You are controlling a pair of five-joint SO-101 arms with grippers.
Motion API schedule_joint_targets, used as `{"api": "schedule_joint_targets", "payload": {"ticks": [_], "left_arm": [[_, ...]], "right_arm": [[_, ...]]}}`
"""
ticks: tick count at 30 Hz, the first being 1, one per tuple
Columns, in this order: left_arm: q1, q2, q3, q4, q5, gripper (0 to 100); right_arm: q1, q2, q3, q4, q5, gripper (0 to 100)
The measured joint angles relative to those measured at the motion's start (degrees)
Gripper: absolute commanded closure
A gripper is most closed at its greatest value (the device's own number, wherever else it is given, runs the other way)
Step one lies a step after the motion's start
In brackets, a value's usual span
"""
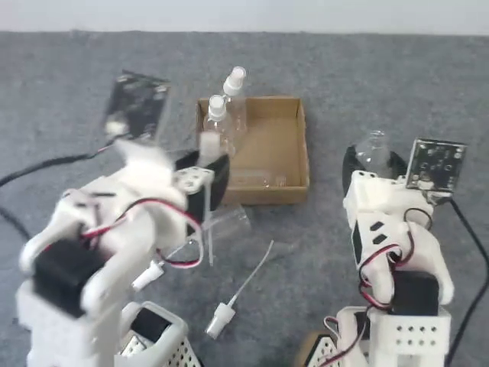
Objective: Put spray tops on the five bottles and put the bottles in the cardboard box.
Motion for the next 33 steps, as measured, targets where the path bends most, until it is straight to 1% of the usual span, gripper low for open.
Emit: {"api": "schedule_joint_targets", "payload": {"ticks": [8,13,15,18,24,33], "left_arm": [[-6.15,-5.89,0.00,-2.11,0.44,99],[-8.53,-9.76,0.00,-2.20,0.53,99],[-9.32,-11.34,0.00,-3.52,0.70,99],[-10.90,-13.36,0.00,-5.36,3.16,99],[-11.87,-17.23,0.00,-8.44,7.56,99],[-11.87,-18.02,0.00,-11.34,11.16,99]], "right_arm": [[-8.18,-0.62,-0.09,1.58,0.18,99.2],[-10.81,-7.56,-0.09,1.76,0.35,99.2],[-12.22,-10.02,-0.09,1.76,0.35,99.2],[-14.59,-11.60,0.00,1.76,0.53,99.2],[-19.16,-10.55,3.69,1.76,4.22,99.2],[-25.58,-11.52,3.96,1.76,4.31,99.2]]}}
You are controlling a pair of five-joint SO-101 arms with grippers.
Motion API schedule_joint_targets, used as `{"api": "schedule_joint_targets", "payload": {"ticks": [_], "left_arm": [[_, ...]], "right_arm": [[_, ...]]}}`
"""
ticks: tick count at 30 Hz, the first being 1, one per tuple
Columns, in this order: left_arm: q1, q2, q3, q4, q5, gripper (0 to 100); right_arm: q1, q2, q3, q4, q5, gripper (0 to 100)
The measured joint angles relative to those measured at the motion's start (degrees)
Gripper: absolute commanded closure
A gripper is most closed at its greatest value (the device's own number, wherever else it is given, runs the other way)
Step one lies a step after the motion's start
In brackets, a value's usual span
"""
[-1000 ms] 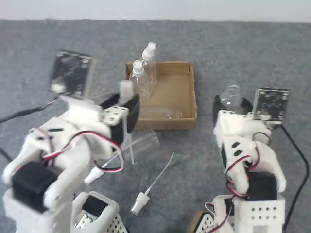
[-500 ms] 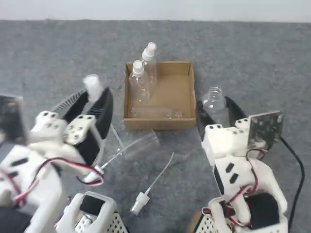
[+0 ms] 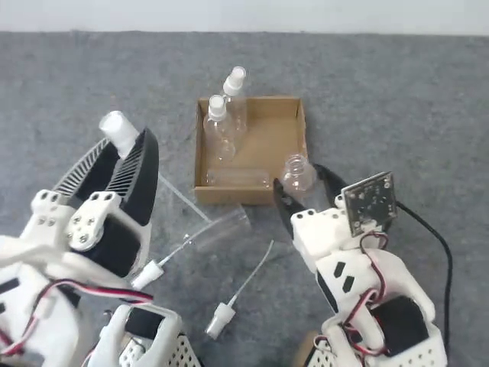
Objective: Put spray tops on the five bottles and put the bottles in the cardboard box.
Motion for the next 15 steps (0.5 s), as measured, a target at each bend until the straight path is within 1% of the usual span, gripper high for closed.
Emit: {"api": "schedule_joint_targets", "payload": {"ticks": [8,11,15], "left_arm": [[-0.70,-1.85,0.00,0.00,0.62,99],[-5.10,-4.31,0.97,-2.64,2.64,99],[-11.96,-8.88,6.33,-7.82,6.51,99]], "right_arm": [[-5.27,0.00,0.00,0.00,0.00,99.2],[-7.21,0.00,0.00,0.00,0.00,99.2],[-9.58,0.00,0.00,0.00,1.32,99.2]]}}
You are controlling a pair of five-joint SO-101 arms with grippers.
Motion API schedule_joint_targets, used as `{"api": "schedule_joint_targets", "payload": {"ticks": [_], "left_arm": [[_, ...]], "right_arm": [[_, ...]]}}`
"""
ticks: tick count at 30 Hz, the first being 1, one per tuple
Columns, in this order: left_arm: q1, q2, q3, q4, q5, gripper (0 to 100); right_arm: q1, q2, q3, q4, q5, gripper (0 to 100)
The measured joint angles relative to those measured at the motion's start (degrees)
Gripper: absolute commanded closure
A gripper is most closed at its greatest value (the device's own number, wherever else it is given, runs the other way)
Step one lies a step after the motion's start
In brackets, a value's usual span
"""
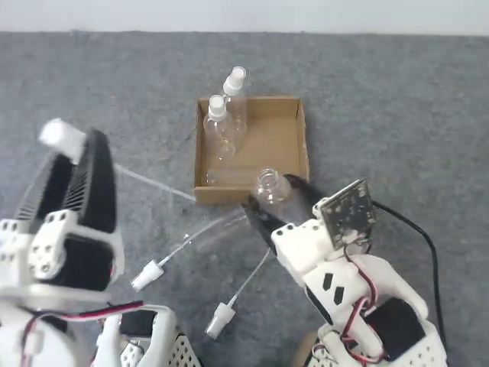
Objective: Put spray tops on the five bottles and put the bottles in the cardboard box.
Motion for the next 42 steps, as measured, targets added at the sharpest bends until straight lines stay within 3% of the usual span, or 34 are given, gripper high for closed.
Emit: {"api": "schedule_joint_targets", "payload": {"ticks": [8,16,26,32,42], "left_arm": [[-1.05,-9.93,12.84,-8.62,1.41,99],[-1.05,-13.01,16.88,-9.41,1.49,99],[-1.14,-13.10,18.81,-9.49,1.58,99],[4.84,-13.10,23.21,-9.49,1.58,99],[5.98,-13.10,23.56,-9.49,1.58,99]], "right_arm": [[-3.78,0.00,7.82,-6.42,7.30,99.2],[-8.53,0.00,12.66,-13.54,11.60,99.2],[-11.78,0.09,12.75,-17.76,12.40,99.2],[-13.19,0.09,12.75,-18.37,12.57,99.2],[-13.63,0.09,12.75,-18.37,12.57,99.2]]}}
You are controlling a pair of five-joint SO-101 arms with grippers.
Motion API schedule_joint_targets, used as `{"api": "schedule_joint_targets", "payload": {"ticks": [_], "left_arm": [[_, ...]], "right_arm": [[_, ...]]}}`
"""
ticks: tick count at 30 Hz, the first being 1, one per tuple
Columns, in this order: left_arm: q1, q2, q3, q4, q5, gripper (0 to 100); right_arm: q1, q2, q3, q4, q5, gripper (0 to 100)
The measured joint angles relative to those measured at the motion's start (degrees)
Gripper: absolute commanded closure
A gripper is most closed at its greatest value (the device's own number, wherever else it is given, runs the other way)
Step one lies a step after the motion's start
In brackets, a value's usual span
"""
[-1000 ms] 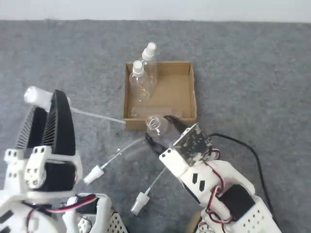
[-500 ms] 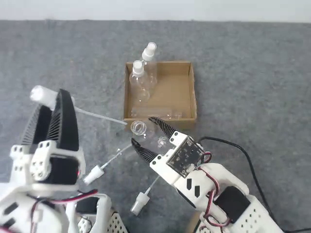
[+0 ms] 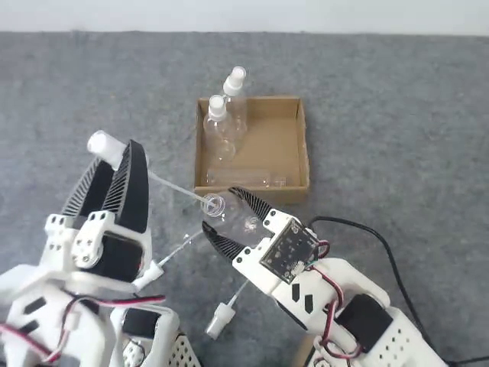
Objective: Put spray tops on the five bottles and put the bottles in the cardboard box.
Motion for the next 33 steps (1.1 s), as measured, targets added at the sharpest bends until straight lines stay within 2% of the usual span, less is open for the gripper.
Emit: {"api": "schedule_joint_targets", "payload": {"ticks": [7,16,28,33], "left_arm": [[0.70,0.00,5.27,0.00,-0.88,99],[12.31,0.09,9.58,0.00,-3.08,99],[13.45,0.09,10.81,2.90,-3.69,99],[13.80,0.09,14.95,3.16,-7.56,99]], "right_arm": [[0.18,0.00,0.00,0.00,0.00,99.2],[0.18,0.00,0.00,0.00,0.00,99.2],[0.18,0.00,0.00,0.00,0.00,99.2],[0.18,0.18,0.09,0.00,0.00,99.2]]}}
